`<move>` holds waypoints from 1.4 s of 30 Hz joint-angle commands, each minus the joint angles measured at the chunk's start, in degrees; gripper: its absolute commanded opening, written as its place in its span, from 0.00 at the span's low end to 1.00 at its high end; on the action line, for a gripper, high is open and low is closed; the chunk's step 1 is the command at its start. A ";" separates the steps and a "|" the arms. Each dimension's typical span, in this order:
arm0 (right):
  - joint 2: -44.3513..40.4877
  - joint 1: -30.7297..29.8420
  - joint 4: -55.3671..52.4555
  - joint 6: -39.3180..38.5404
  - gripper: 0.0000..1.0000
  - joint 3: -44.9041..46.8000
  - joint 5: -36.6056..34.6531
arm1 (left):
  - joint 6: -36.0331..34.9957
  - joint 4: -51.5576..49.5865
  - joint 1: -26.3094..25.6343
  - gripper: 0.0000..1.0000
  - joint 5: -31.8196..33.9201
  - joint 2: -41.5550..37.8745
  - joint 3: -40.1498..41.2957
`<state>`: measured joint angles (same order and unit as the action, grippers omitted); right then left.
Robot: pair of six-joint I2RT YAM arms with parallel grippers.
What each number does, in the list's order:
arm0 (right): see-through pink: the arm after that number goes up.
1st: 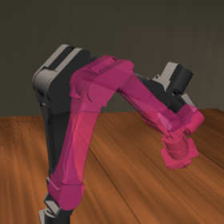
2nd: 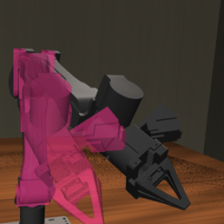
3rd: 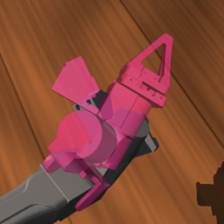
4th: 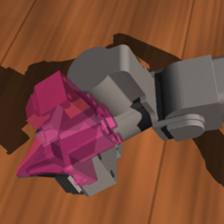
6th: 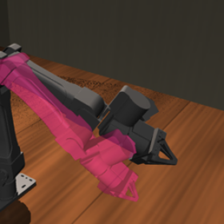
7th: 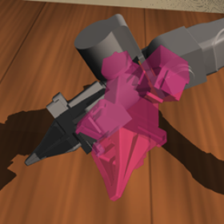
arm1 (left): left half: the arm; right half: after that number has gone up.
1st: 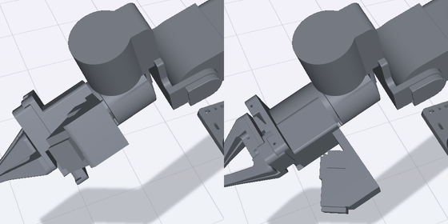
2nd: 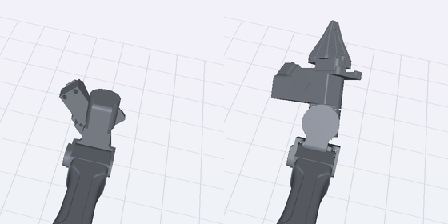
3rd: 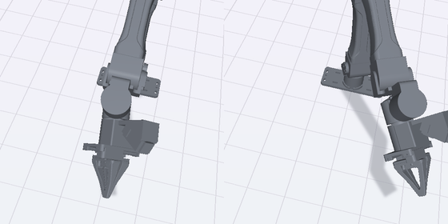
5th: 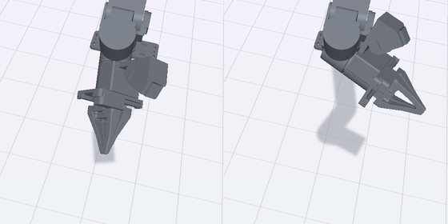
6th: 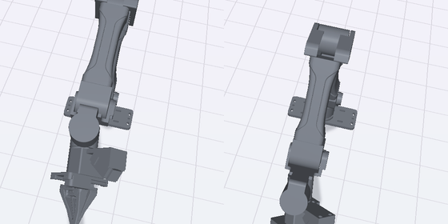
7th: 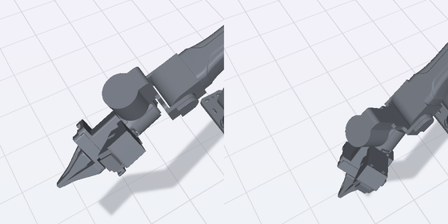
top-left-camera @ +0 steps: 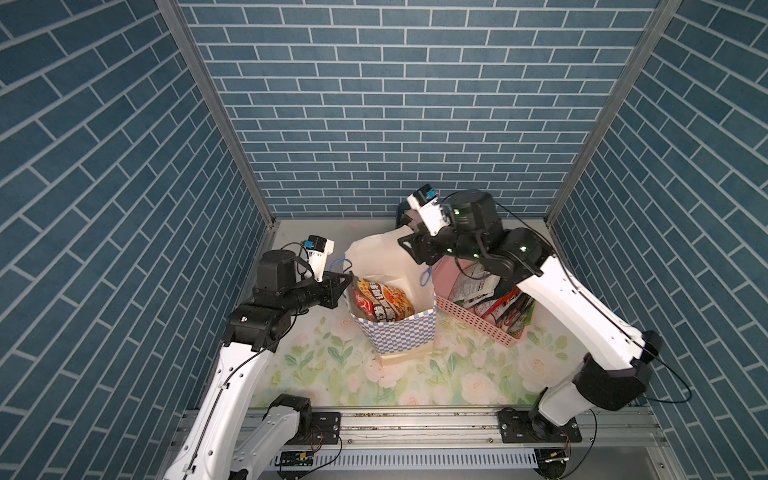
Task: Place the condiment packets inside the bag
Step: Adjust the paper bag at the center of the board.
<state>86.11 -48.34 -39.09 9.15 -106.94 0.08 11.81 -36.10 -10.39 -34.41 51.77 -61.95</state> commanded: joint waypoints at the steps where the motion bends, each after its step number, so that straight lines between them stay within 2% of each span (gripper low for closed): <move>1: -6.70 6.43 3.75 10.96 0.69 8.41 -5.73 | 0.05 1.04 0.29 0.00 -1.24 -0.01 -0.45; 6: -18.99 11.53 8.86 16.14 0.69 23.18 -6.86 | 1.83 3.03 0.29 0.00 -2.01 0.26 -0.05; 14: -20.32 12.30 7.50 17.18 0.67 25.70 -8.76 | 10.51 13.26 -0.71 0.00 -6.27 3.78 -2.80; 16: -20.51 12.32 8.16 17.26 0.67 26.10 -9.16 | 14.45 17.46 -3.84 0.00 -5.51 5.97 -3.95; 19: -20.71 12.30 8.18 17.31 0.67 26.70 -10.58 | 17.57 22.35 -14.82 0.00 -1.64 11.14 -7.50; 20: -20.71 12.30 7.97 17.35 0.67 26.77 -11.04 | 16.93 21.92 -18.42 0.00 0.64 13.45 -10.00; 22: -20.63 12.29 7.45 17.24 0.67 26.70 -11.65 | 15.34 19.39 -21.99 0.00 3.12 18.08 -15.16; 26: -20.93 12.30 6.40 16.35 0.67 26.73 -10.30 | 12.60 14.23 -22.30 0.00 5.69 21.77 -18.67; 35: -18.57 12.30 5.65 10.18 0.67 26.37 -2.43 | 3.73 6.11 -21.42 0.00 12.18 13.24 -14.66; 38: -17.15 12.30 2.83 10.96 0.68 25.25 -5.49 | 2.61 3.28 -20.95 0.00 14.36 10.45 -13.01; 42: -15.89 12.47 -3.23 15.43 0.70 23.09 -14.81 | 1.13 -0.05 -20.86 0.00 15.27 8.04 -12.17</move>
<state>69.91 -36.23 -36.47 22.35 -81.34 -7.99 15.73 -33.21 -31.73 -21.17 61.14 -74.63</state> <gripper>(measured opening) 0.692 0.065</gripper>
